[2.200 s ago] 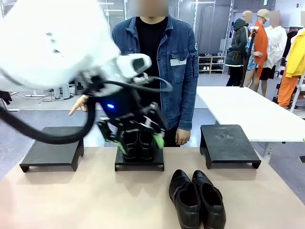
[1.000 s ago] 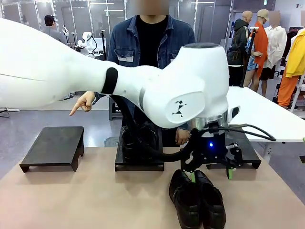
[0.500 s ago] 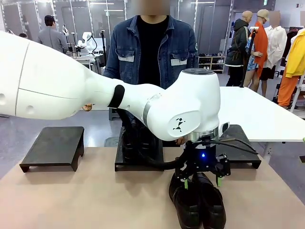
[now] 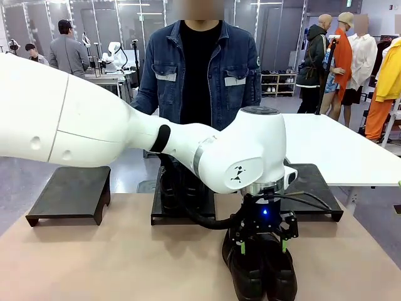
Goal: Place the shoes on the stand as instructed by the person.
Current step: Pick up another pair of Shoes and place it on the Shoes Stand indicated by the person.
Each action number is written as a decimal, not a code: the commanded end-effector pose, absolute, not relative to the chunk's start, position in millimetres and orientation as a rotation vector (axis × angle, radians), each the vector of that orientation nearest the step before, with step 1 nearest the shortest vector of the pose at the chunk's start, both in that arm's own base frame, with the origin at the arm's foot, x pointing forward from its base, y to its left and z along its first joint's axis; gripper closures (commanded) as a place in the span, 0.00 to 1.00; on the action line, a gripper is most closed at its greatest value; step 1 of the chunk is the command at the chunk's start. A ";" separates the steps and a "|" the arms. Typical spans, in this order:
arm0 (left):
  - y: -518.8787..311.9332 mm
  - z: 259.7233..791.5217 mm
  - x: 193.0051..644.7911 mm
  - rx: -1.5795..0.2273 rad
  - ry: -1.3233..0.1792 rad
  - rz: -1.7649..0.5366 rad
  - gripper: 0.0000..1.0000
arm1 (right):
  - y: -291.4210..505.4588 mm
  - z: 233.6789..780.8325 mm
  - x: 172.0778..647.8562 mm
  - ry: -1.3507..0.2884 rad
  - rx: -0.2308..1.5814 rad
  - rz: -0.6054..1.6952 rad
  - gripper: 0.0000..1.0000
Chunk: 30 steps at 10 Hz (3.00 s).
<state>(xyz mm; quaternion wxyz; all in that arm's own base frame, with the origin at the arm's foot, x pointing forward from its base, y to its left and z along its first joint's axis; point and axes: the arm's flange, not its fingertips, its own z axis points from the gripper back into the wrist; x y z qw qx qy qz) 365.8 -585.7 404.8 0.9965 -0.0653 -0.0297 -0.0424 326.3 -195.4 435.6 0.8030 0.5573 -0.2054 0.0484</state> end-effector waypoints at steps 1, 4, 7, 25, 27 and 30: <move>-594.4 402.4 373.4 -0.136 -0.039 -0.067 0.00 | -195.7 436.4 325.6 -0.452 1.202 0.108 0.00; -600.3 382.3 381.6 -0.119 -0.018 -0.046 0.00 | -195.7 436.4 325.6 -0.452 1.202 0.108 0.00; -600.3 363.4 383.5 -0.101 -0.017 -0.056 0.00 | -195.7 436.4 325.6 -0.452 1.202 0.108 0.00; -577.9 482.2 357.9 0.009 -0.162 -0.157 1.00 | -195.7 436.4 325.6 -0.452 1.202 0.108 0.00; -540.7 526.2 366.8 -0.012 -0.196 -0.141 1.00 | -195.7 436.4 325.6 -0.452 1.202 0.108 0.00; -445.2 582.1 383.0 -0.027 -0.122 -0.252 1.00 | -195.7 436.4 325.6 -0.452 1.202 0.108 0.00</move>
